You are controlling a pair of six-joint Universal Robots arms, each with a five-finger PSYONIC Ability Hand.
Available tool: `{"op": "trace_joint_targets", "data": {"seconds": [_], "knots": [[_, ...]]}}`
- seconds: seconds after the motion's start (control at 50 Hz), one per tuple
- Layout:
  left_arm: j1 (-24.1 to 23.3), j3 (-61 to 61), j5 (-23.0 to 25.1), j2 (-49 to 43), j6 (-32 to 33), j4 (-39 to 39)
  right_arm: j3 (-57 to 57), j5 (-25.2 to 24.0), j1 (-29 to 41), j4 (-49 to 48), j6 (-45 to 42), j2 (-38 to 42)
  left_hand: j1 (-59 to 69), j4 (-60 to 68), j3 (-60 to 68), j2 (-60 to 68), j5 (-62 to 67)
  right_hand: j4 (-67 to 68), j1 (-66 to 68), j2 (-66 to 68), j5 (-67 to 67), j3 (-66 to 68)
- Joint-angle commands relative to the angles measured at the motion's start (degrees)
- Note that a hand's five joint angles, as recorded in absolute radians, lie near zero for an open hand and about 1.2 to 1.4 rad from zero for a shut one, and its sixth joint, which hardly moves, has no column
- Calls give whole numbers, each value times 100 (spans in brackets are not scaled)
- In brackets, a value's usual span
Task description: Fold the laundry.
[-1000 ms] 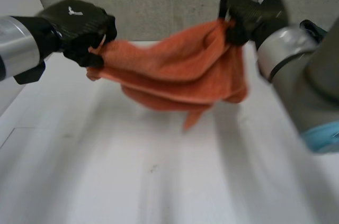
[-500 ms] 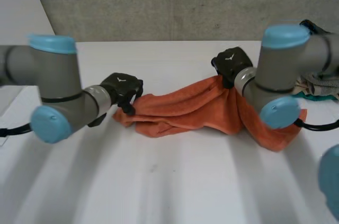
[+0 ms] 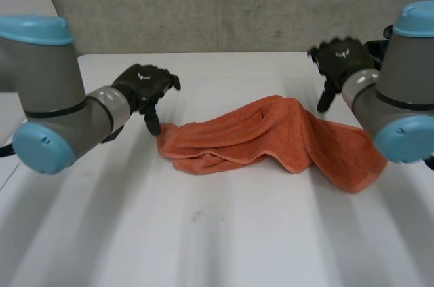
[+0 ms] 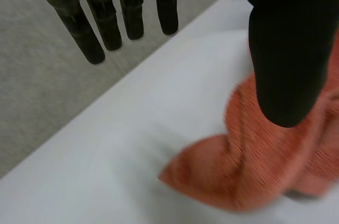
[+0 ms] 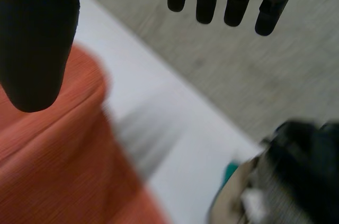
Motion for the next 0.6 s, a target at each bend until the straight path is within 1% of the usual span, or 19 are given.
{"op": "trace_joint_targets", "data": {"seconds": [0.02,0.04,0.1,0.12,0.16,0.18,0.22,0.34,0.46,0.5,0.6], "knots": [[260,-679,591,-21,481,80,1049,-540,-152,931,167,-518,1740,1807,1809,1783,1785,1196,1174,1210,1150,1205],[312,-723,670,-108,603,97,1277,-750,-187,922,246,-588,2025,2092,2093,2067,2069,1597,1576,1612,1552,1607],[357,-732,749,-267,727,97,1586,-1050,-231,914,369,-624,2548,2615,2616,2590,2592,2004,1983,2018,1959,2013],[374,-732,741,-372,771,97,1743,-1199,-240,870,448,-615,2566,2633,2634,2608,2610,2022,2000,2036,1976,2031],[383,-715,723,-460,824,106,1876,-1305,-231,774,528,-598,2432,2499,2501,2474,2477,2005,1984,2019,1960,2014],[375,-671,706,-548,859,124,1972,-1323,-231,625,624,-537,1965,2032,2033,2007,2009,1955,1934,1969,1910,1964],[366,-627,697,-619,868,168,2043,-1315,-213,388,756,-457,1491,1558,1560,1534,1536,1821,1799,1835,1775,1830],[304,-381,601,-891,903,387,2149,-1297,-126,-464,1265,-133,919,986,988,961,963,1702,1681,1717,1657,1712],[216,41,398,-1225,1053,379,1965,-1078,-3,-923,1389,281,884,951,952,926,928,1803,1781,1817,1757,1812],[181,233,293,-1365,1149,344,1825,-920,24,-1002,1381,474,901,967,969,943,945,1953,1932,1968,1908,1963],[67,638,135,-1638,1290,300,1534,-744,68,-1011,1345,782,1035,1102,1103,1077,1079,2022,2000,2036,1976,2031]]}}
